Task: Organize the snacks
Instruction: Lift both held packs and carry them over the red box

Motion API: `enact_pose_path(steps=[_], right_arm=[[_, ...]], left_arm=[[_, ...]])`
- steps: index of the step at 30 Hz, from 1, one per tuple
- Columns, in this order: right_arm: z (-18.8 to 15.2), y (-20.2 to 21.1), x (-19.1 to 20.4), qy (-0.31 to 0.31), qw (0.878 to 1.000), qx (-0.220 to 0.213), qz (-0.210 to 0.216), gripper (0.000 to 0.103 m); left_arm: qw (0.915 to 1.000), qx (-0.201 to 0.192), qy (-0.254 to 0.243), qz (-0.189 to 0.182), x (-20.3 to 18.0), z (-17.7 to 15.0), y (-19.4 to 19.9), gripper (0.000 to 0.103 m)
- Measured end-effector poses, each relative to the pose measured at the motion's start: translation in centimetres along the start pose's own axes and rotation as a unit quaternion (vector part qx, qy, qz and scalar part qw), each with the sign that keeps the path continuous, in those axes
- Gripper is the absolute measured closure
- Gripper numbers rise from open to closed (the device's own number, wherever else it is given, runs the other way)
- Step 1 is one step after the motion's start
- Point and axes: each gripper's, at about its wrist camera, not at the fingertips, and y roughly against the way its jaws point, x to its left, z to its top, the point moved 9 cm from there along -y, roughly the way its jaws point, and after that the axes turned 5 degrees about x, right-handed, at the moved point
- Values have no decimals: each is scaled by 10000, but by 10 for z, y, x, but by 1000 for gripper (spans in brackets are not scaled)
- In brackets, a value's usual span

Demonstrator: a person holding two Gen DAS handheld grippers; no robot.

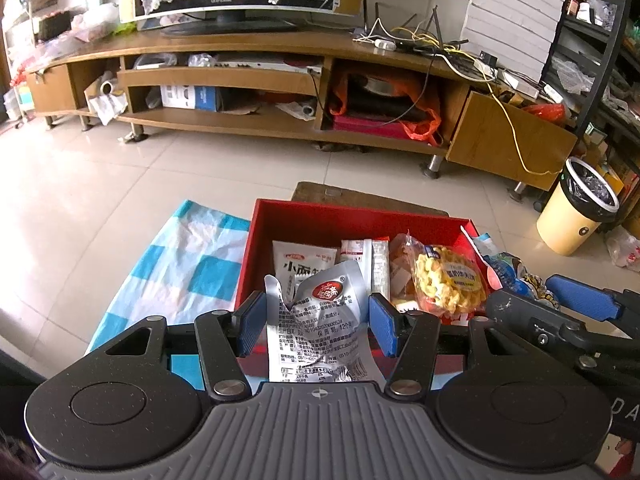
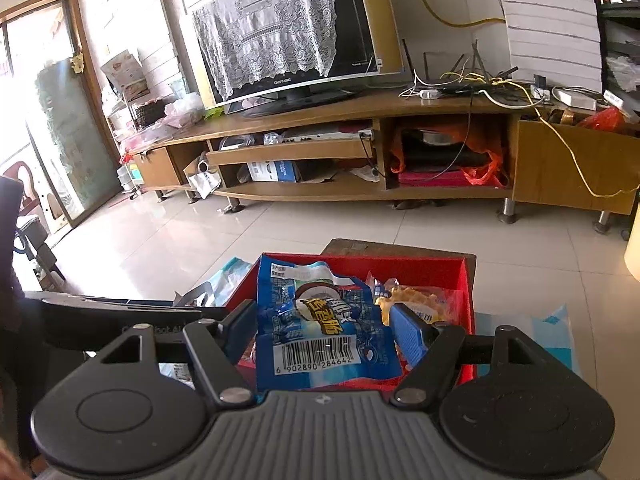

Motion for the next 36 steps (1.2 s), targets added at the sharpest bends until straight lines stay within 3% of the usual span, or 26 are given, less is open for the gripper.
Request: enact_pose_path(steps=[36], right_arm=[[27,-38,-31,-67,9995,-1,-300,34]], left_arm=[[9997,-13,-73,241,-5,36,-42,40]])
